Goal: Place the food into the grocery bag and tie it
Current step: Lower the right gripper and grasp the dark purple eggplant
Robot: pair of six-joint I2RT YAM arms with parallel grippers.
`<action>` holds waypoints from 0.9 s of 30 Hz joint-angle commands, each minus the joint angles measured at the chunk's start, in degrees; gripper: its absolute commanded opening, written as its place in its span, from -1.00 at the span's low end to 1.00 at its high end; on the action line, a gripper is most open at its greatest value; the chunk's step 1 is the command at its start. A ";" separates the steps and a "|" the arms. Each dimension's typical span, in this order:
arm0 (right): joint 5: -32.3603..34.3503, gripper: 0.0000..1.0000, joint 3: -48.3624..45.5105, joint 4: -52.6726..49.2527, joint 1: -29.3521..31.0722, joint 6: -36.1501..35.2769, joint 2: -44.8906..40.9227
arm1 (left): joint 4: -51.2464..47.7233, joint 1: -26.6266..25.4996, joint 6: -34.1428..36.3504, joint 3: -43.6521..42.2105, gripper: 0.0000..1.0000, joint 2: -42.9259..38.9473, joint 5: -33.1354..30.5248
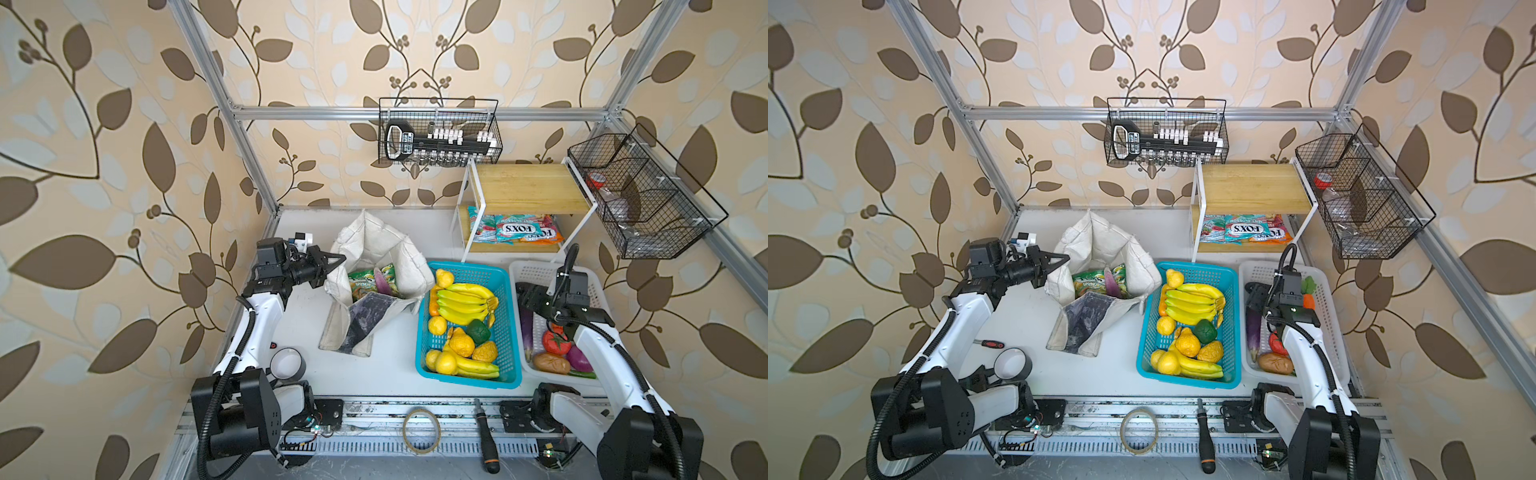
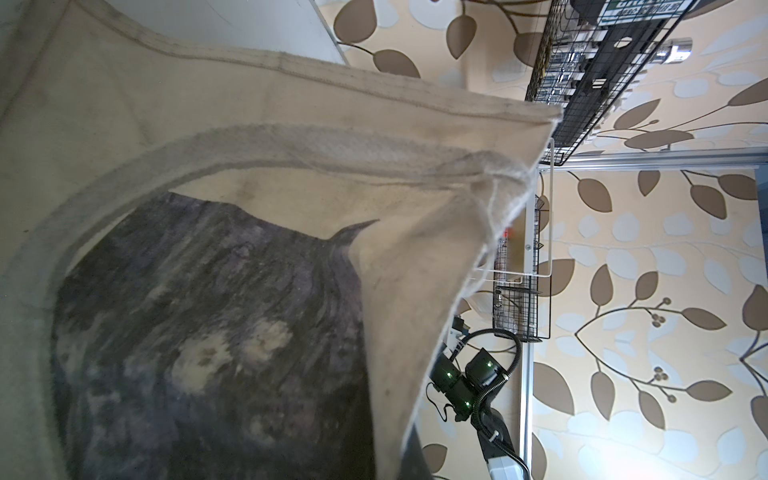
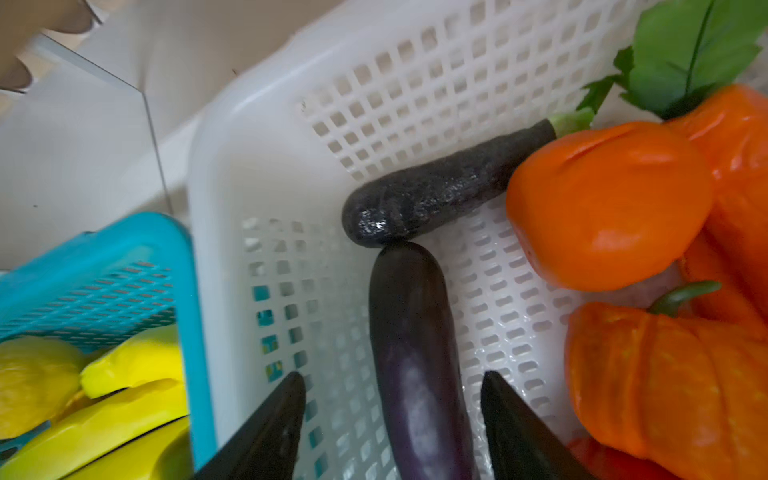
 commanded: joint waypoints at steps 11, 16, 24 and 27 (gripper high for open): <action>-4.36 0.30 -3.54 5.32 -0.92 -0.70 8.09 | 1.02 -0.24 0.97 -0.52 -1.00 -2.06 2.49; -4.20 0.25 -3.37 6.90 -1.01 -0.55 10.45 | 1.06 -0.26 1.01 -0.78 -1.00 -2.42 2.41; -6.64 0.22 -2.96 8.20 -1.69 -0.98 14.91 | 1.06 -0.27 1.01 -0.96 -1.00 -2.41 2.33; -7.37 0.15 -2.72 8.29 -2.49 -1.14 15.27 | 1.06 -0.23 1.01 -0.86 -1.00 -2.33 2.32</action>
